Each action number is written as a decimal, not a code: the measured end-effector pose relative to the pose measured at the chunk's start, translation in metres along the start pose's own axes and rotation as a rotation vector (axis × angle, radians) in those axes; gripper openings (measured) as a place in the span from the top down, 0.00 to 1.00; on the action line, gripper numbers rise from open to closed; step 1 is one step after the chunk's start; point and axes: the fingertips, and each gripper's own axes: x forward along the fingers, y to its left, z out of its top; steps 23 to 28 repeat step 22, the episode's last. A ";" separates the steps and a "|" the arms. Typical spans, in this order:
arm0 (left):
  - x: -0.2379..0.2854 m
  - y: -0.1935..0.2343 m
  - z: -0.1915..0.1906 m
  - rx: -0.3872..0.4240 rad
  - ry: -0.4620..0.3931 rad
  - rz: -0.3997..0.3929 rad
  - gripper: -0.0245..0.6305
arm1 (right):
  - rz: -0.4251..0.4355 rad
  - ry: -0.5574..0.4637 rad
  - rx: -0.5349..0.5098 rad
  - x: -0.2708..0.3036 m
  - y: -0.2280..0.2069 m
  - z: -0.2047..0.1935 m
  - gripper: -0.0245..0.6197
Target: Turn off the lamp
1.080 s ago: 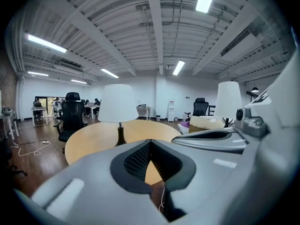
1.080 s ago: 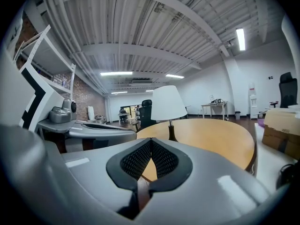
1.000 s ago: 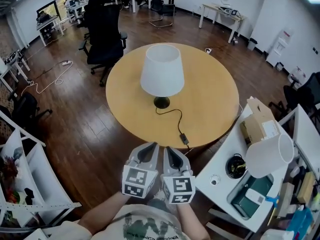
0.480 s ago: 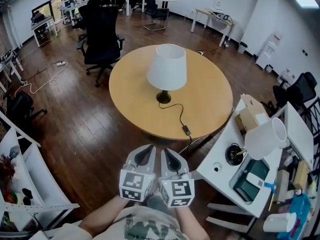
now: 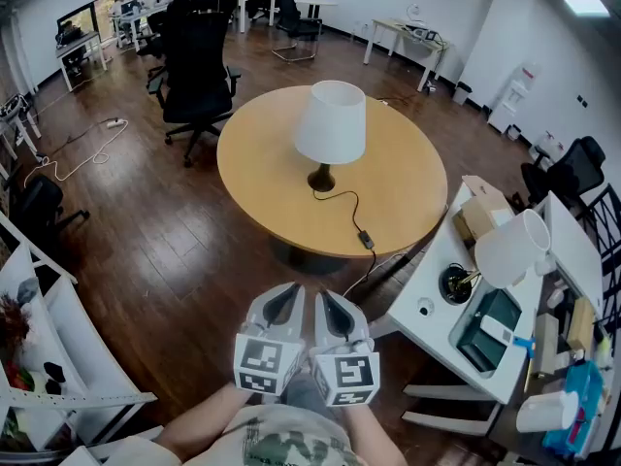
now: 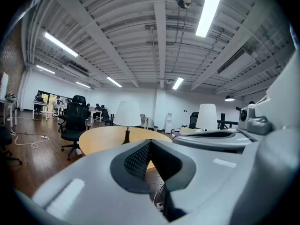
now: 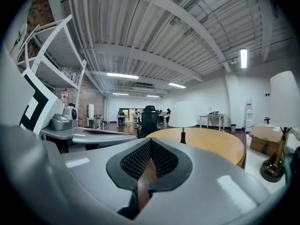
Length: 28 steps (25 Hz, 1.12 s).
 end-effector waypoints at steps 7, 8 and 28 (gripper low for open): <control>-0.016 0.005 0.002 -0.008 -0.010 -0.003 0.96 | 0.005 -0.017 0.001 -0.007 0.017 0.000 0.96; -0.017 0.006 0.001 -0.010 -0.010 -0.004 0.96 | 0.010 -0.024 -0.002 -0.007 0.019 -0.001 0.96; -0.020 0.003 -0.001 -0.017 -0.012 -0.028 0.96 | -0.010 -0.023 -0.013 -0.014 0.023 0.001 0.96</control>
